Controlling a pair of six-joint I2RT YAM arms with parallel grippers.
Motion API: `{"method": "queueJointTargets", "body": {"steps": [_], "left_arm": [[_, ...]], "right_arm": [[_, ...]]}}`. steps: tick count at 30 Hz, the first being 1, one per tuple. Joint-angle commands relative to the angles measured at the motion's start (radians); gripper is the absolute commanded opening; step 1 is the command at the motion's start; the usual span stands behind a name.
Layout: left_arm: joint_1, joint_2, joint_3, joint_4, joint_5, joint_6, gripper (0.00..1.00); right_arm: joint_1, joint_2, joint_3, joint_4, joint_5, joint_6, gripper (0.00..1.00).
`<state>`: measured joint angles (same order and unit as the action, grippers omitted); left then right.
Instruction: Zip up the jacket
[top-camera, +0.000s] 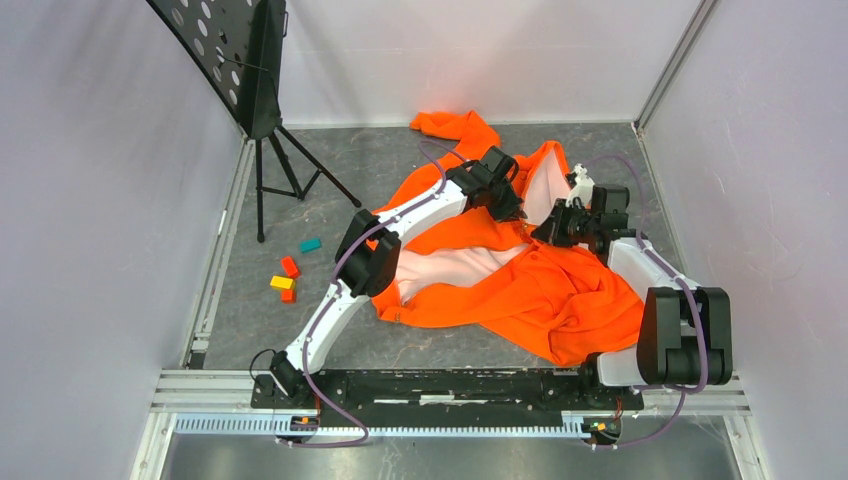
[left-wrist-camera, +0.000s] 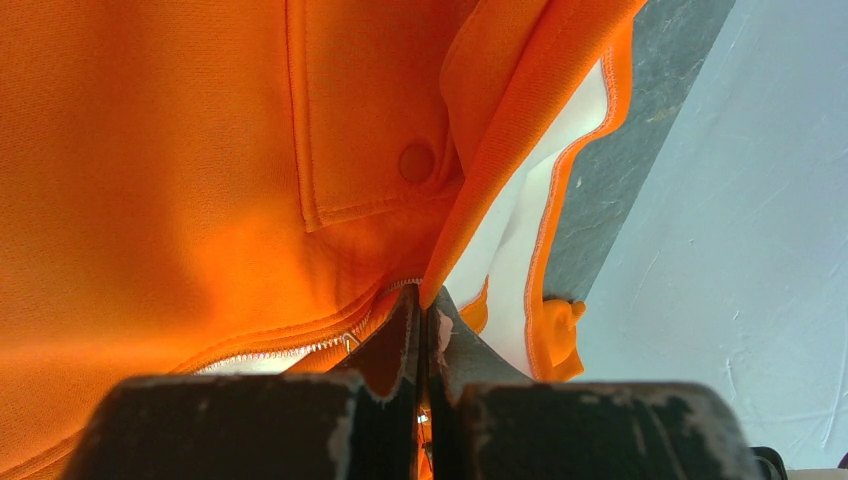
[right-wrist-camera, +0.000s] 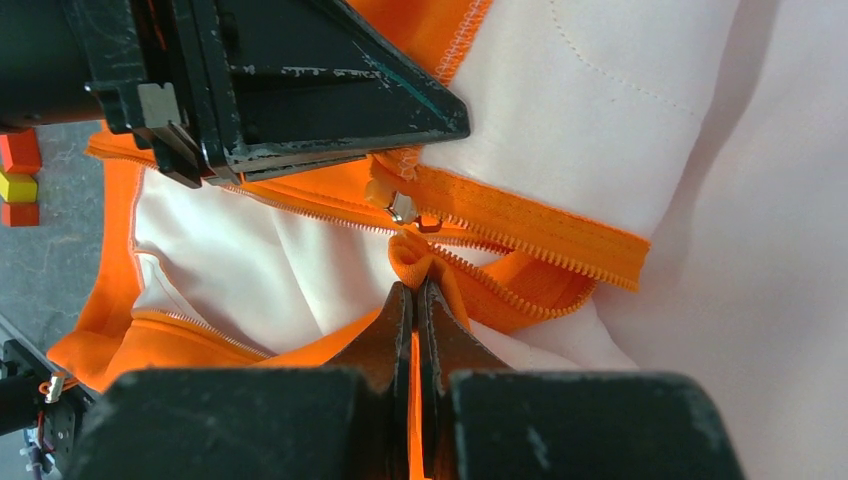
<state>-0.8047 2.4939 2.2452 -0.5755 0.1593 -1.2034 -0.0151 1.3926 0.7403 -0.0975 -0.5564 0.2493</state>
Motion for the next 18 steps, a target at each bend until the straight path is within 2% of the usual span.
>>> {"method": "queueJointTargets", "body": {"steps": [1, 18], "left_arm": [[-0.010, -0.028, 0.042, -0.018, -0.013, 0.022, 0.02], [-0.014, -0.024, 0.044, -0.018, -0.005, 0.018, 0.02]], "right_arm": [[0.005, -0.020, 0.044, -0.010, 0.035, 0.004, 0.00], [0.011, -0.021, 0.035, 0.051, 0.019, 0.048, 0.00]]}}
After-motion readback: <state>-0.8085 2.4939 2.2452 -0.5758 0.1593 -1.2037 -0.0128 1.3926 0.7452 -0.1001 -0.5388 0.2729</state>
